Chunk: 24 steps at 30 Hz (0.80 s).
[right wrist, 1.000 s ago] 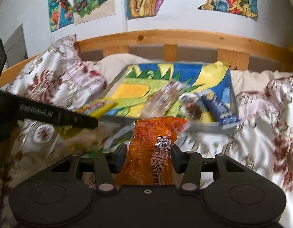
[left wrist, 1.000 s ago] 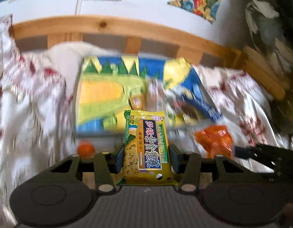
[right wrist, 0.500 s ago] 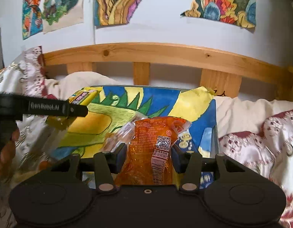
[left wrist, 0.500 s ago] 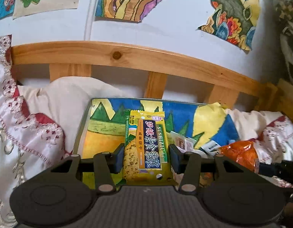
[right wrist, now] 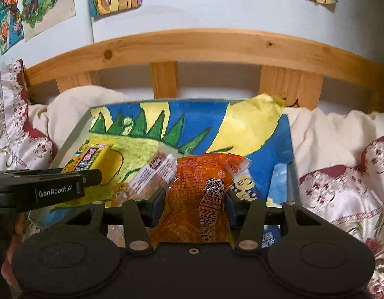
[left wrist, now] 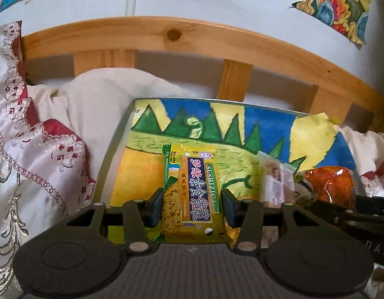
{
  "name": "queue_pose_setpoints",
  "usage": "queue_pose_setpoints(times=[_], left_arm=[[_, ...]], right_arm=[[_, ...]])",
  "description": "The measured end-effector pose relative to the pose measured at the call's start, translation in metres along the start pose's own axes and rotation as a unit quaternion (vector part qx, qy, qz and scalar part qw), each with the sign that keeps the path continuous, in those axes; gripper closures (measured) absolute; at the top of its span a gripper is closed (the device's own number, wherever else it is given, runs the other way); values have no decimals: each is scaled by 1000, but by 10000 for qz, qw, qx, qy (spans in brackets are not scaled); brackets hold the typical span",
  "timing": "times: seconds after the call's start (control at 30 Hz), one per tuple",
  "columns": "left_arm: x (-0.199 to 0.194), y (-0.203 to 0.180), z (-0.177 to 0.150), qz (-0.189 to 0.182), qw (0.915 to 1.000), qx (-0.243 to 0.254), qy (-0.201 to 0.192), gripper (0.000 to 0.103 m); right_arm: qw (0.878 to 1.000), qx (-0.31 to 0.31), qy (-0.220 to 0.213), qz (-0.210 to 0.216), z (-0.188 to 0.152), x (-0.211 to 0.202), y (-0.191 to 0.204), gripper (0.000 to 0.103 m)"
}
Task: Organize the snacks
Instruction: 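Carry the yellow packet with the left tool while the right tool carries the orange packet over the tray, then open the left tool over the tray while the right tool releases the orange packet beside it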
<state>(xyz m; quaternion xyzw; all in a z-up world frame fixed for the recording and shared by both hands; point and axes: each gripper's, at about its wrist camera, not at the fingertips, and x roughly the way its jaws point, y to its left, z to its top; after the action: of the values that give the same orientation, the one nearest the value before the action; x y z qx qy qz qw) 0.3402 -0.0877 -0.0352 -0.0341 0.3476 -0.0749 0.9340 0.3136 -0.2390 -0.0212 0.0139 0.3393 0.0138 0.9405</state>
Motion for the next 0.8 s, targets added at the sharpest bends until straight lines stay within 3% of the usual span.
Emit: queue_pose_setpoints(times=[0.5, 0.8], left_arm=[[5, 0, -6, 63, 9997, 141, 175, 50], [10, 7, -10, 40, 9995, -67, 320, 50]], right_arm=[[9995, -288, -80, -54, -7, 6, 11, 50], [9997, -200, -122, -30, -10, 6, 9, 46]])
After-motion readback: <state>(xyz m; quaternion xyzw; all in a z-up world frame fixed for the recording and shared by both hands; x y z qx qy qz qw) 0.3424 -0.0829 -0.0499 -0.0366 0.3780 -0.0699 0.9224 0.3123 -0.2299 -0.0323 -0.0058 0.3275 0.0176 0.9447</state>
